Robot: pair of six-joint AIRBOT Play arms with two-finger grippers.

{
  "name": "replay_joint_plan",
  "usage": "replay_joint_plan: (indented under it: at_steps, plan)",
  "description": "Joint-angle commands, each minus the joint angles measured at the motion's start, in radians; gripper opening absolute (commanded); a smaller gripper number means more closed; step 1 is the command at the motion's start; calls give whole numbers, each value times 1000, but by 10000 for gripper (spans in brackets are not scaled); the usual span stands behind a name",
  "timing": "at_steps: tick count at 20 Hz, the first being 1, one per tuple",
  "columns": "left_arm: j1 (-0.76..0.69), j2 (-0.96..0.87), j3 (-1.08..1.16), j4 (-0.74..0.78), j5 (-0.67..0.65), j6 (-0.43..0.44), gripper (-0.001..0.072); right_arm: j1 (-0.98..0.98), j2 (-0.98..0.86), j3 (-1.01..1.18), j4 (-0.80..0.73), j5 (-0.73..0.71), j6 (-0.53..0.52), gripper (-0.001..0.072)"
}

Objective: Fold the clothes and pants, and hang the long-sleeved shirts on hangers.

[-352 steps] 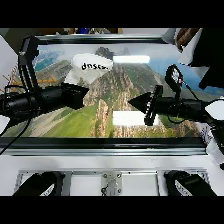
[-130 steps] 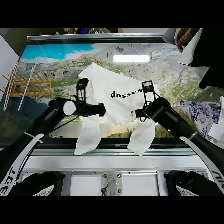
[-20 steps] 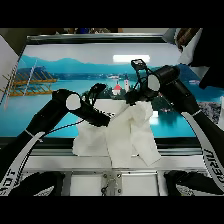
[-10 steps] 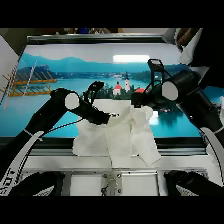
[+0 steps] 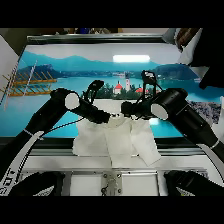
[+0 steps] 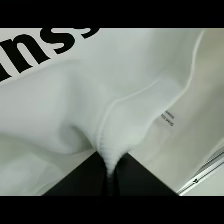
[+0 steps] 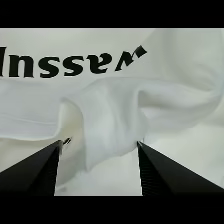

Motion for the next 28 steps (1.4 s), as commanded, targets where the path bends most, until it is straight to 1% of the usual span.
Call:
replay_joint_plan:
  at_steps: [1,4,8,11,13,14,15,16,17,18,20,22,25,28]
  plan:
    - [1,1,0,0,4,1,17,15,-6,-4,-108,62,15,507]
    - [1,1,0,-1,4,1,17,15,-30,-4,-148,53,41,507]
    - [1,1,0,-2,4,0,18,73,-60,-4,-145,-21,41,507]
    - [1,1,0,-2,4,0,17,91,-94,-4,-174,8,40,507]
    - [1,1,0,-3,3,0,18,91,-100,-4,-231,24,40,505]
    - [1,1,0,-3,3,0,18,89,-98,-4,-254,32,36,376]
    - [1,1,0,-3,3,0,18,89,-94,-4,-272,42,13,203]
    - [2,1,1,-2,0,0,18,89,-85,-3,-288,51,-18,123]
    - [2,1,9,0,-8,1,18,89,-73,-2,-295,55,-54,92]
    - [2,1,28,0,-27,1,18,87,-56,9,-294,68,-98,31]
    - [1,1,105,0,-69,1,18,87,-23,57,-293,129,-171,33]
    - [-7,1,188,1,-91,1,18,87,-5,126,-290,247,-227,33]
    - [-9,1,255,0,-129,0,18,87,19,189,-274,428,-241,33]
    - [-10,1,229,-6,-143,-4,18,87,40,189,-176,503,-241,34]
